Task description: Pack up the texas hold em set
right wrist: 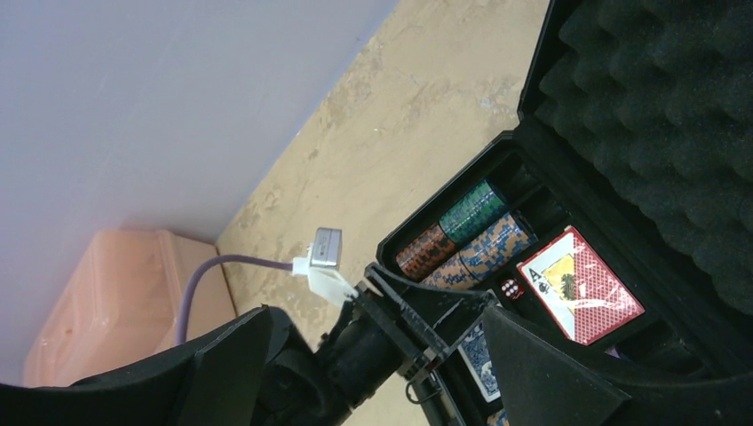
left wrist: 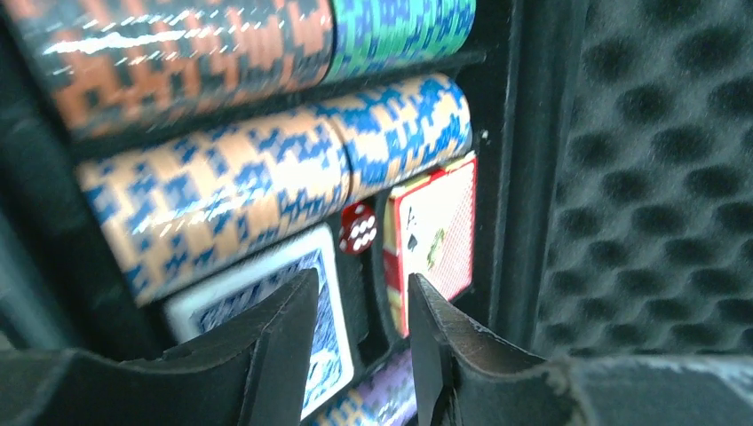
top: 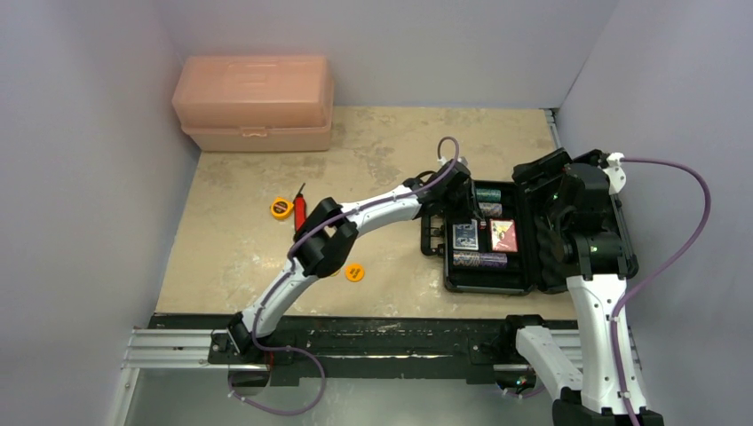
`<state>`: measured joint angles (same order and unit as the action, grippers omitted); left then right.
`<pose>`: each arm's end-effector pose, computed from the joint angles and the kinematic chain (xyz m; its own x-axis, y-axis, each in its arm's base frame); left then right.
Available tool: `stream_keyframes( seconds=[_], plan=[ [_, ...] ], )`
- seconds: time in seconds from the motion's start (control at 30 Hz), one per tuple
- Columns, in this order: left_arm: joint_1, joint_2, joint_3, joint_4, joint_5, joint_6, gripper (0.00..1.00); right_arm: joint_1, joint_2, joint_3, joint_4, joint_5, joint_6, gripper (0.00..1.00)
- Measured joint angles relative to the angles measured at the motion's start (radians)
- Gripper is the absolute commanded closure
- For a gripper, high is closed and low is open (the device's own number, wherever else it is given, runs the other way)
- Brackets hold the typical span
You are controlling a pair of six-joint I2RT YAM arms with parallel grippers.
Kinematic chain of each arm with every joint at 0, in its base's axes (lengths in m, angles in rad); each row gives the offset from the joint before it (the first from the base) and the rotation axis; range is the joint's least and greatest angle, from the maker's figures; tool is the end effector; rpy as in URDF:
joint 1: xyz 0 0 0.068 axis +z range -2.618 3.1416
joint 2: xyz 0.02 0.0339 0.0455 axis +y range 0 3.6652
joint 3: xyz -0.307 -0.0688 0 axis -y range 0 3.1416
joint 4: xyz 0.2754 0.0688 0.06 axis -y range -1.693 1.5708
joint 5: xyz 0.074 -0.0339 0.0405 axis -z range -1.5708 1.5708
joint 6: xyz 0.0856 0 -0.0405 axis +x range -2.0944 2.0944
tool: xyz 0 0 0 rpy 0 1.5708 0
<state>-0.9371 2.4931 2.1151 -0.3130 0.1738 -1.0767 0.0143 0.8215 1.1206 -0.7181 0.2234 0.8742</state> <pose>0.3817 -0.5445 0.1522 -0.9472 -0.1754 -0.2684 0.0816 0.6778 -0.7307 0.2005 -0.0161 0.4127 -0.1165 0.7464 -0.6552 0.4329 0.6319 0.6428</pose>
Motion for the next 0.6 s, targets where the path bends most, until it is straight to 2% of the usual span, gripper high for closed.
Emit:
stream_keyframes(
  seconds=[0.07,0.2,0.3,0.47,0.6],
  plan=[
    [0.0,-0.062,-0.067,-0.013,-0.019,0.026,0.53,0.0,0.0,0.0,0.0,0.0,-0.001,0.07],
    [0.0,-0.207,-0.172,-0.048,-0.073,0.097,0.28,0.001,0.0,0.0,0.0,0.001,-0.001,0.07],
    [0.0,-0.334,-0.221,-0.089,-0.127,0.16,0.16,0.001,0.001,0.0,0.0,0.003,-0.001,0.07],
    [0.0,-0.538,-0.316,-0.137,-0.235,0.245,0.13,0.001,0.003,0.0,0.0,0.003,-0.006,0.07],
    [0.004,-0.721,-0.481,-0.164,-0.342,0.293,0.14,0.001,0.003,0.0,0.0,0.002,-0.008,0.02]
  ],
)
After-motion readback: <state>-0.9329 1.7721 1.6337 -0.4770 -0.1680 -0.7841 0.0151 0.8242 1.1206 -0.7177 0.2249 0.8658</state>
